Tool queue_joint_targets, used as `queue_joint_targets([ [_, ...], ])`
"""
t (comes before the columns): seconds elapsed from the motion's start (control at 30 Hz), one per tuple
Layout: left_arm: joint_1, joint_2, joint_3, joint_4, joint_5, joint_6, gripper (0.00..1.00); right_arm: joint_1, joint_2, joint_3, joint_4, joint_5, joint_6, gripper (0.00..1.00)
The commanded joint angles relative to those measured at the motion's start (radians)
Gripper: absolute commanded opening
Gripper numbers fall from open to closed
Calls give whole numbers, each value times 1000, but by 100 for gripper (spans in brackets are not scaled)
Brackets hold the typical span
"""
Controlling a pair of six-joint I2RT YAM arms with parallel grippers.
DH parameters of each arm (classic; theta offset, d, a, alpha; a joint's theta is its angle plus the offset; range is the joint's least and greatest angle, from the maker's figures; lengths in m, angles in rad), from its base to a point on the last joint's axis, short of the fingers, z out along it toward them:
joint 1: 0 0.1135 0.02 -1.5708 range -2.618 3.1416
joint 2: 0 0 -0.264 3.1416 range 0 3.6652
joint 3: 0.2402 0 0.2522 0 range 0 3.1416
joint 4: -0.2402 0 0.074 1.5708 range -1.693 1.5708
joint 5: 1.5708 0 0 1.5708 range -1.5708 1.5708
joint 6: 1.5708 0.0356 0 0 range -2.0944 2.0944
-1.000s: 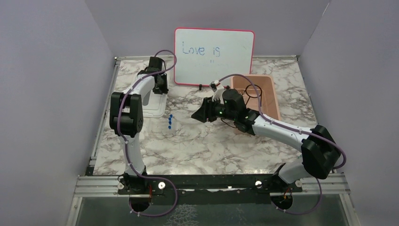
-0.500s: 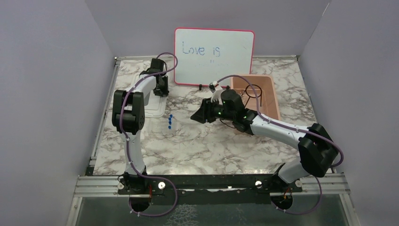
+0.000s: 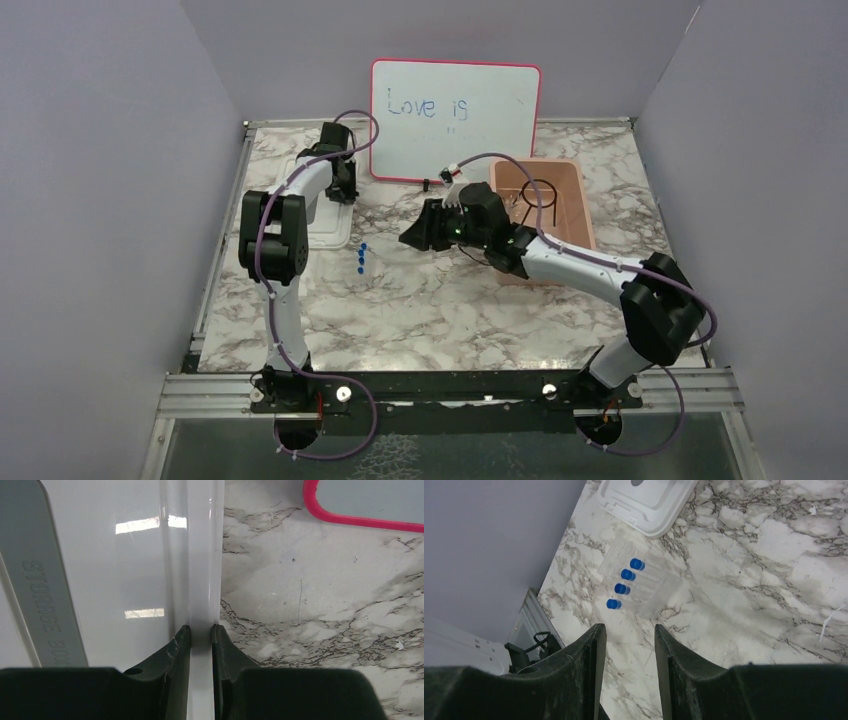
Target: Organize the chemistry lab equipment
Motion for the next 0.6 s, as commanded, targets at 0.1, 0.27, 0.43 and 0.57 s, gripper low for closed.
queue_joint_targets([
  [0.1,3,-134,16,38,30,-9,7,7,93,141,-11,76,6,44],
  [0.27,3,-206,5,64,58,-35,7,8,185,230,-13,85,-8,46],
  [0.43,5,-251,-17,74,73,-91,7,8,284,325,-8,61,-3,52],
  [0.57,11,-273,-51,104,105,-147,7,8,372,418,-18,55,39,63],
])
